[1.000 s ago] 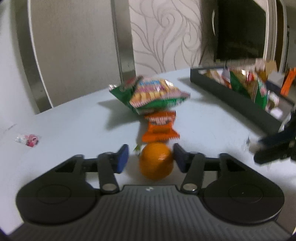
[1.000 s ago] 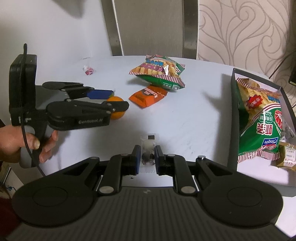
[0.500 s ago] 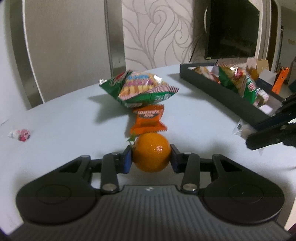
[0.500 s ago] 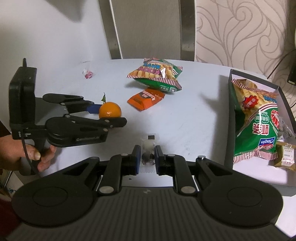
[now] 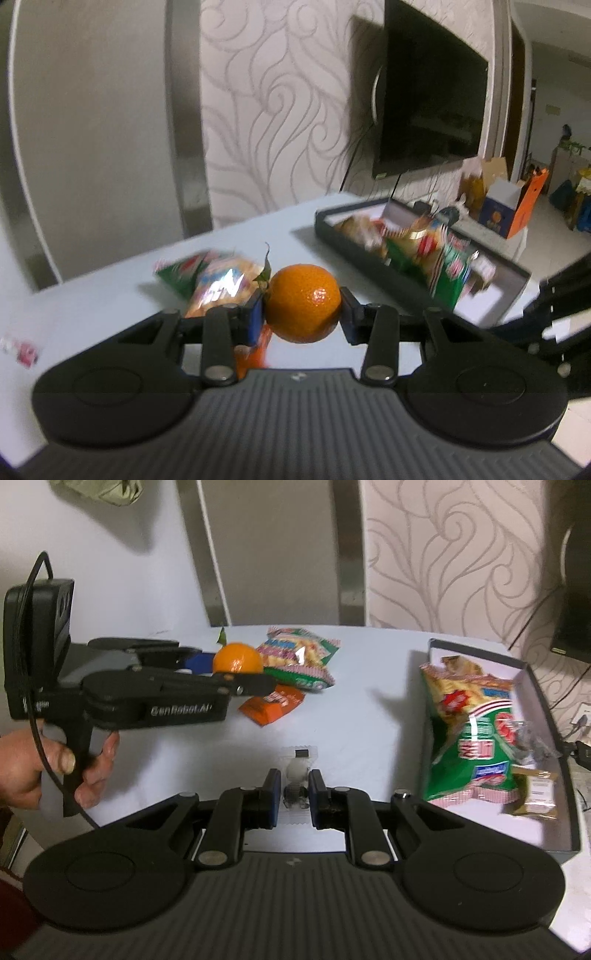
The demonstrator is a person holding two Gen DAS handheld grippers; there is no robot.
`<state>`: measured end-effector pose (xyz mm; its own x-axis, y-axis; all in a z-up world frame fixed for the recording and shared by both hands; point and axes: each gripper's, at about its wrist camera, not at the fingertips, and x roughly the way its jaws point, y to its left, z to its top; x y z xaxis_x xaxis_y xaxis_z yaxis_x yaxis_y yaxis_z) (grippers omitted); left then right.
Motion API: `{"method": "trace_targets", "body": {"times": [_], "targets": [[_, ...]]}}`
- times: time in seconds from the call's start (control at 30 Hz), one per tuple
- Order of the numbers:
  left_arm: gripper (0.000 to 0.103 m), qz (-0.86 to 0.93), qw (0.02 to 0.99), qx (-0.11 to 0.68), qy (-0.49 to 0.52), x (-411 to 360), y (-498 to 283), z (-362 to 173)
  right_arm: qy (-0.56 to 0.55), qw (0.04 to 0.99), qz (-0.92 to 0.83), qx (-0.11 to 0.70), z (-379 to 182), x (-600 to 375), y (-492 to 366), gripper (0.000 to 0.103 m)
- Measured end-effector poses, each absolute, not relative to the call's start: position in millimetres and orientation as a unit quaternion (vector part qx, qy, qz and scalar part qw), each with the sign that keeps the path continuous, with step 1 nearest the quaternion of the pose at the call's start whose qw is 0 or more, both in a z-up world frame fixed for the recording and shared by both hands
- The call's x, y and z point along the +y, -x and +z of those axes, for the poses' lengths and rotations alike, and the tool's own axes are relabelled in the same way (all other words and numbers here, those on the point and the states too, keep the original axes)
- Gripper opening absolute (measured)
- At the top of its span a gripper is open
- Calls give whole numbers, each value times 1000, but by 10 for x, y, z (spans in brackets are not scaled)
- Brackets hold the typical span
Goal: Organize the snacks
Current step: 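Lift and carry the orange and the small white item toward the box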
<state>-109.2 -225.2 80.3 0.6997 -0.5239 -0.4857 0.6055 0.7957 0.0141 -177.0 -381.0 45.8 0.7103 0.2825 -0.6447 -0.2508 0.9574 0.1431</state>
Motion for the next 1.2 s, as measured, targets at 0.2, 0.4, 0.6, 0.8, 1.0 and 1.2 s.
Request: {"method": "trace_targets", "body": {"times": [0.2,0.4,0.6,0.8,1.0,1.2], "targets": [[44,-331,915,215,-84,-2626,975,968,-33,932,118,341,546,-4076,1888,19],[44,-356,909,202,-84,-3068,883,1039,-38,938,95,332,577,-4363,1979,19],[44,-367,905,198,-85,-3464,792,1025,-39,942,73,324,585,-4695,1991,19],[44,-369,903,201,-95,-3871,689,934,-36,942,66,328,553,-4954,1983,19],[44,-363,902,211,-102,-4241,518,800,-30,942,63,327,538,-5153,2002,19],[44,-351,902,225,-112,-4476,344,695,-28,940,61,335,501,-5296,1986,19]]}}
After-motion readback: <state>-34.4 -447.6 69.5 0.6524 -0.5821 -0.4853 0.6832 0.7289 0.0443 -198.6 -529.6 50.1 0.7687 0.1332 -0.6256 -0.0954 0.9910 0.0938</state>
